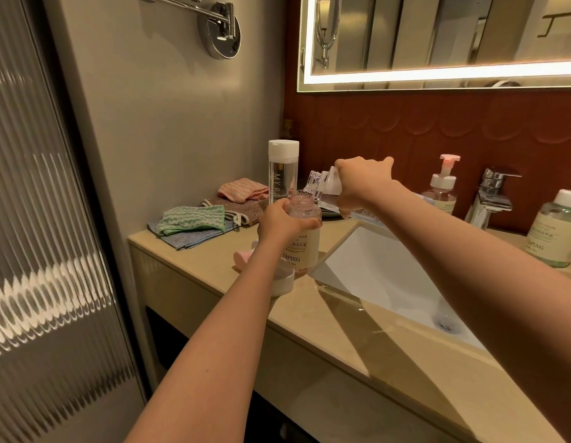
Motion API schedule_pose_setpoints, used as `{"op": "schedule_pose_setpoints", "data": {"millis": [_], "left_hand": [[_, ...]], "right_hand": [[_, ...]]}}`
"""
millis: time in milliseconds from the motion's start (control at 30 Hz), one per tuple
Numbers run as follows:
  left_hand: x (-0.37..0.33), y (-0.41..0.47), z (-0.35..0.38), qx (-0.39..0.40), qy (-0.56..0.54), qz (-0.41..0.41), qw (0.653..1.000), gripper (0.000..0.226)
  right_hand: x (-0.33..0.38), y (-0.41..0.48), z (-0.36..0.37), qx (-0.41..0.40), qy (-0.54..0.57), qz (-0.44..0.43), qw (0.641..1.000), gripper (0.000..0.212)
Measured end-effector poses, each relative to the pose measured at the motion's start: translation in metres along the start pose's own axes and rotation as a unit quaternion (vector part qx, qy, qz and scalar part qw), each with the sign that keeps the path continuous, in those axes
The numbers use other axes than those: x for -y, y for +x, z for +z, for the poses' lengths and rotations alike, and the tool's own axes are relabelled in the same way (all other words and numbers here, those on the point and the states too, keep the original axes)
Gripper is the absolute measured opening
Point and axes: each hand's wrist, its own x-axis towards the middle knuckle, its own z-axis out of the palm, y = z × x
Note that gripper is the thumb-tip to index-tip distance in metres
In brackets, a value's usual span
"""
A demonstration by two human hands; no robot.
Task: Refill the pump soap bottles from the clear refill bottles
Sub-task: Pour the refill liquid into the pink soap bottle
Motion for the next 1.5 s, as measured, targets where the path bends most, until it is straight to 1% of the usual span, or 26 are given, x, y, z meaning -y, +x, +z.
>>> {"op": "schedule_pose_setpoints", "data": {"millis": [133,333,700,1100,1267,1500], "left_hand": [[-0.0002,0.0001,-0.0003,0.001,-0.003,0.0,1.0,0.082],[-0.0006,-0.0008,-0.0011,-0.001,-0.004,0.004,1.0,0.08],[0.0006,-0.0005,-0.0006,-0.005,-0.001,0.006,1.0,0.083],[-0.0004,-0.0018,-0.0009,0.0,-0.003,0.009,1.0,0.082],[0.0004,-0.0003,-0.0008,-0.003,-0.005,0.005,1.0,0.083],[0.0009,0.0007,-0.0003,-0.004,-0.002,0.004,1.0,0.083]], "right_hand": [[-0.0007,0.0029,0.0023,-0.014,0.005,0.0,1.0,0.042],[-0.0003,0.003,0.0027,-0.016,-0.006,0.002,1.0,0.039],[0.0005,0.004,0.0028,-0.011,-0.008,0.006,1.0,0.044],[0.0015,0.0004,0.0001,-0.006,-0.004,0.008,1.0,0.041],[0.0024,0.0017,0.0008,-0.003,-0.01,0.009,1.0,0.049],[0.0024,0.0006,-0.0004,-0.003,-0.007,0.007,1.0,0.047]]}}
